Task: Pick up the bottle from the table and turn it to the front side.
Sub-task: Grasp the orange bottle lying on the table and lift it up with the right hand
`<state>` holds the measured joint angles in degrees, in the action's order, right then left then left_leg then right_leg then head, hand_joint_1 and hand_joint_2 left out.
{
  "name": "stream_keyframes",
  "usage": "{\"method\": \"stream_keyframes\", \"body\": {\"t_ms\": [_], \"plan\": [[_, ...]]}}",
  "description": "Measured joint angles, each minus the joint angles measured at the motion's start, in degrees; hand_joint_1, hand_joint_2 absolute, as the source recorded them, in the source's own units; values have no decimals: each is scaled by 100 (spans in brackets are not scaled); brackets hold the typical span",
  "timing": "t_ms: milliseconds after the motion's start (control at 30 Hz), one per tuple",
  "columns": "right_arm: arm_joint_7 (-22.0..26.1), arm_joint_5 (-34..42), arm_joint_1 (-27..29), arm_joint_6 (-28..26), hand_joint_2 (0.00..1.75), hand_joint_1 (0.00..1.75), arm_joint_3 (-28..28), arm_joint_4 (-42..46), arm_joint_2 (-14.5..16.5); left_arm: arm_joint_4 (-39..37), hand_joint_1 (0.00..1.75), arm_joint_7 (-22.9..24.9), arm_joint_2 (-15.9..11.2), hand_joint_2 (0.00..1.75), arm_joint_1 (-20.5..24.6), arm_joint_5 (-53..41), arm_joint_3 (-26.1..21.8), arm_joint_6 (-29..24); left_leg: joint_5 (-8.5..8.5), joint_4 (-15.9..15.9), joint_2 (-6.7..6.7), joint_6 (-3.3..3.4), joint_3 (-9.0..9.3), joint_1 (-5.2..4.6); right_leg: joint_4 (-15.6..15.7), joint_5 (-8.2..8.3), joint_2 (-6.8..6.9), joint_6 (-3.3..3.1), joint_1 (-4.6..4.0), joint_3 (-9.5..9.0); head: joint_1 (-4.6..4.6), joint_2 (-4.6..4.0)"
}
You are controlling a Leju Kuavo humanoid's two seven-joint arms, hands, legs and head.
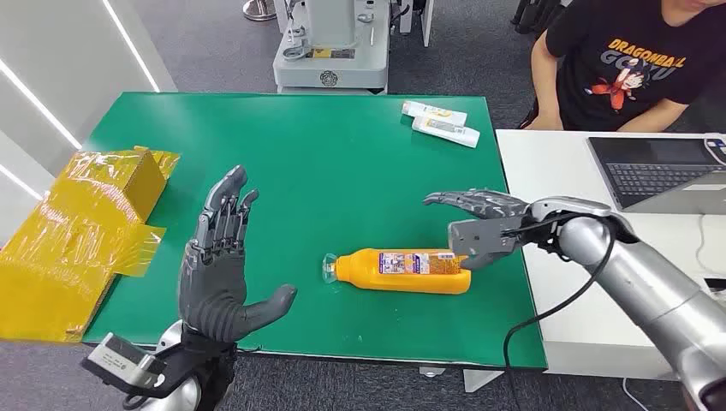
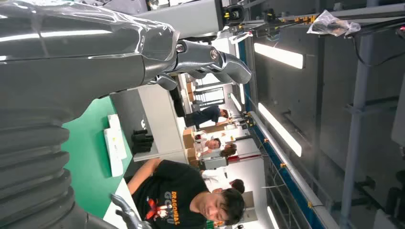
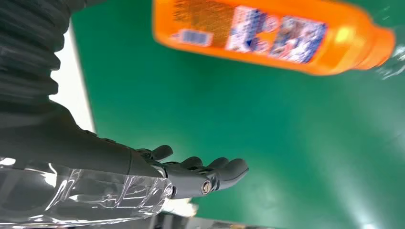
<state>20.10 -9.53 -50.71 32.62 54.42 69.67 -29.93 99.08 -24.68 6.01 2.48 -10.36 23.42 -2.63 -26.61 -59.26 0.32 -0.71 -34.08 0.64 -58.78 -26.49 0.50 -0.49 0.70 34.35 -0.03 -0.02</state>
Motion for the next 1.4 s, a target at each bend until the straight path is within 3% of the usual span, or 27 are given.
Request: {"method": "stream_keyframes", "body": {"t_ms": [233,500,767,1167,1300,1400], "plan": [[-33,-178,41,-276,175,0,267,-207,70,-18,0,0,-12,175,2,67,-1,6,1,1,-8,1,-2,0,0,-1,7,1,0,1,-1,0],[-152,-786,652,-956,175,0,471,-356,70,-54,0,17,-24,175,9,238,0,85,0,0,-10,2,-7,-2,4,-2,10,2,0,3,1,0],[-323,-1361,1156,-1328,175,0,352,-383,70,-121,0,44,-30,175,15,215,2,-20,0,1,-5,2,-4,-1,5,-2,5,1,0,2,1,0],[-340,-1518,1485,-1540,175,0,70,-404,45,-144,0,118,-24,175,-8,168,3,-56,0,0,-6,2,-4,-1,5,-2,4,1,0,2,0,0],[-328,-1539,1521,-1564,175,174,25,-404,43,-145,0,119,-24,175,-9,166,3,-60,0,0,-6,2,-4,-1,5,-2,4,1,0,2,0,0],[-226,-1636,1543,-1743,175,175,-2,-404,44,-146,0,141,-24,175,-24,143,3,-78,0,1,-6,2,-5,-1,5,-2,4,1,0,1,-1,0]]}}
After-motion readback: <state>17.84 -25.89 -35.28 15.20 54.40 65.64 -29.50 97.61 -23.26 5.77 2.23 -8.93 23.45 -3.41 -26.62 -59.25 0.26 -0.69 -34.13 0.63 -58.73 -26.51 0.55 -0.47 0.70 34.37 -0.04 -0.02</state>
